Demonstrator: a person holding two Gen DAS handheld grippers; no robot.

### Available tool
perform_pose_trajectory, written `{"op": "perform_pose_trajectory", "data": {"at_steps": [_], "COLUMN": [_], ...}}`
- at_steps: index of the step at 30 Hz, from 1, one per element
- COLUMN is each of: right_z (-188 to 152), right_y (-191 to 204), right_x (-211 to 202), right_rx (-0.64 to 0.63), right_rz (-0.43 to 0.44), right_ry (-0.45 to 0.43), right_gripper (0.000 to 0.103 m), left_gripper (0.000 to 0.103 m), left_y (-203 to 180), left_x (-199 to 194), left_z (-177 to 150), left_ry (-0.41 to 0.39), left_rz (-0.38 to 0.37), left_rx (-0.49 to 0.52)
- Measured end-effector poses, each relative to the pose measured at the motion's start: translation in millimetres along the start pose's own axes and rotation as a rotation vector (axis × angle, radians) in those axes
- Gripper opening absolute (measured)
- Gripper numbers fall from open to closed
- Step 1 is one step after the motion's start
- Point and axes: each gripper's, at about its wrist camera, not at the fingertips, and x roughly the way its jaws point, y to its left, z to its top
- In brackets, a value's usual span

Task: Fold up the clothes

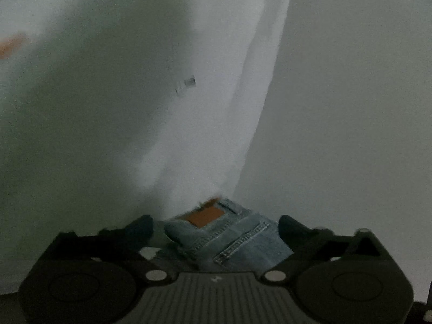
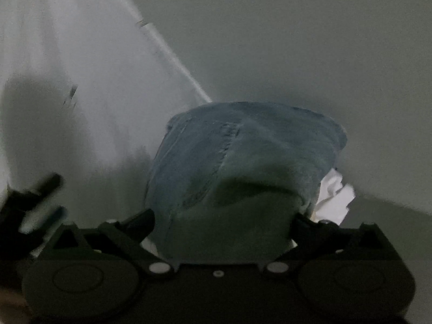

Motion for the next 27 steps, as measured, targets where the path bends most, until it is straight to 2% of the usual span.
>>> {"op": "perform_pose_trajectory", "data": {"at_steps": [4, 10, 14, 18, 23, 27], "right_z": [-7, -23, -48, -75, -107, -141], "right_y": [18, 50, 76, 97, 125, 148], "right_x": [-26, -79, -120, -155, -195, -226], "right_rx": [-0.107, -0.259, -0.390, -0.475, -0.525, -0.542], "right_rz": [-0.012, 0.059, 0.109, 0.187, 0.273, 0.300], "right_ry": [-0.013, -0.033, -0.045, -0.040, -0.015, 0.030], "right_gripper": [0.103, 0.103, 0.103, 0.103, 0.103, 0.103], "left_gripper": [0.103, 0.103, 0.103, 0.103, 0.103, 0.103], "left_y": [-15, -47, -67, -85, -85, -79], "left_x": [-67, -142, -211, -262, -317, -374], "left_z": [7, 9, -1, -10, -15, -21], "left_ry": [-0.069, -0.180, -0.290, -0.357, -0.356, -0.273], "left_rz": [0.027, 0.097, 0.152, 0.222, 0.313, 0.356], "left_rx": [0.001, 0.040, 0.065, 0.100, 0.064, 0.086]}}
